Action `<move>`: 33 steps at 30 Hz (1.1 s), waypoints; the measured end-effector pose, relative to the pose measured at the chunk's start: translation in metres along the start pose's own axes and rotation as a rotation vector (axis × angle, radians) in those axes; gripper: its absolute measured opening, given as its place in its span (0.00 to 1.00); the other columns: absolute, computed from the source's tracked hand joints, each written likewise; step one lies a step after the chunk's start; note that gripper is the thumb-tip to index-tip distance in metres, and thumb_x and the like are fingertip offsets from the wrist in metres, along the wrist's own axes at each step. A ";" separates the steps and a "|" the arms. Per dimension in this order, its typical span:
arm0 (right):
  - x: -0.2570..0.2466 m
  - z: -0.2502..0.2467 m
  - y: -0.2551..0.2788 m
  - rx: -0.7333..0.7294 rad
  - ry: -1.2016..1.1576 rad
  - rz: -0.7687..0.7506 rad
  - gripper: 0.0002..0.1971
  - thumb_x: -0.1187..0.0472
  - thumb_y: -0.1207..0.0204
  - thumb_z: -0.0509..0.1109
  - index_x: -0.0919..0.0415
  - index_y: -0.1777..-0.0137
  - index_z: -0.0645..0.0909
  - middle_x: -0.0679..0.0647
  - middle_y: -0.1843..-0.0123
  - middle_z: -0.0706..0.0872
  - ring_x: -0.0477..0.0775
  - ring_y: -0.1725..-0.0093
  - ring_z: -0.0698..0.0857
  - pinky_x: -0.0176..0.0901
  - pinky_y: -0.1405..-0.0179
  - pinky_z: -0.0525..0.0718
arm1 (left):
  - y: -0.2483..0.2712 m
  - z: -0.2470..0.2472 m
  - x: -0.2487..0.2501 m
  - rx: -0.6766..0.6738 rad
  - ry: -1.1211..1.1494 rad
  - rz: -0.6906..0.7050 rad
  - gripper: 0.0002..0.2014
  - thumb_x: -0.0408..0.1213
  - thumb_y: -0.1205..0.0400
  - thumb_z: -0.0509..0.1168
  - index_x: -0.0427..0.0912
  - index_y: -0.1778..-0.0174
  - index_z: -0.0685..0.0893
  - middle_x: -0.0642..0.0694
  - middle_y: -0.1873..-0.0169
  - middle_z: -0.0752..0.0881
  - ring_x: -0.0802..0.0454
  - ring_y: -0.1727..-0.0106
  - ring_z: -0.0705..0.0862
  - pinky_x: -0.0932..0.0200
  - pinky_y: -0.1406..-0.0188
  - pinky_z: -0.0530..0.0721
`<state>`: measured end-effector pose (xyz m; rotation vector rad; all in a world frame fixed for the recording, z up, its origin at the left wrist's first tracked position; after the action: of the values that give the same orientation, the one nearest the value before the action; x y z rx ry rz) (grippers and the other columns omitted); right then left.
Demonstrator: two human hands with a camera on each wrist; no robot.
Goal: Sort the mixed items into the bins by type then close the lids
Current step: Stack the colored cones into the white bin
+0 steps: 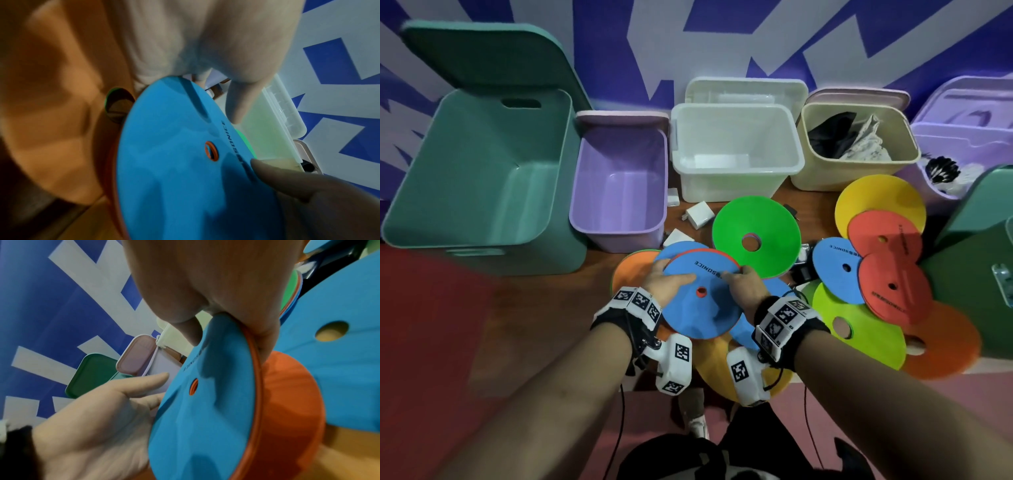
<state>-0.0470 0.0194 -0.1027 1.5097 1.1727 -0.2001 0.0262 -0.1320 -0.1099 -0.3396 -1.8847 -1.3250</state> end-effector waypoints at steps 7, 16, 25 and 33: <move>0.012 0.000 0.013 0.004 0.211 0.023 0.20 0.61 0.21 0.66 0.68 0.31 0.72 0.65 0.31 0.79 0.65 0.32 0.77 0.47 0.36 0.73 | 0.017 0.006 -0.017 -0.008 -0.056 -0.053 0.40 0.43 0.34 0.78 0.46 0.25 0.72 0.48 0.34 0.80 0.43 0.34 0.80 0.44 0.32 0.79; 0.023 -0.004 0.015 0.022 0.178 -0.017 0.17 0.63 0.21 0.66 0.69 0.35 0.75 0.63 0.45 0.81 0.59 0.48 0.78 0.43 0.52 0.72 | 0.011 0.005 -0.033 0.007 -0.057 -0.060 0.32 0.44 0.41 0.79 0.48 0.39 0.83 0.43 0.40 0.86 0.40 0.40 0.85 0.41 0.37 0.83; 0.022 -0.010 0.024 0.023 0.154 -0.032 0.20 0.63 0.20 0.64 0.65 0.30 0.67 0.64 0.35 0.80 0.65 0.36 0.80 0.50 0.38 0.75 | 0.026 0.009 -0.011 -0.018 -0.255 -0.024 0.29 0.33 0.21 0.70 0.42 0.24 0.70 0.40 0.31 0.79 0.39 0.34 0.80 0.49 0.36 0.80; 0.029 -0.065 0.028 0.152 0.296 -0.041 0.15 0.65 0.25 0.67 0.71 0.40 0.78 0.68 0.38 0.84 0.67 0.37 0.81 0.51 0.38 0.77 | 0.032 0.060 -0.011 -0.132 -0.436 -0.032 0.29 0.45 0.24 0.72 0.37 0.30 0.75 0.40 0.35 0.82 0.38 0.36 0.82 0.47 0.34 0.80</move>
<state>-0.0424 0.0927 -0.0832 1.6903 1.4510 -0.0968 0.0257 -0.0637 -0.1050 -0.7165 -2.1649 -1.4895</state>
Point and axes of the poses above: each hand's wrist, its own y-axis away from the middle knuckle, its own z-axis out of the palm, x = y × z, the point moved 5 cm from there along -y, towards the middle knuckle
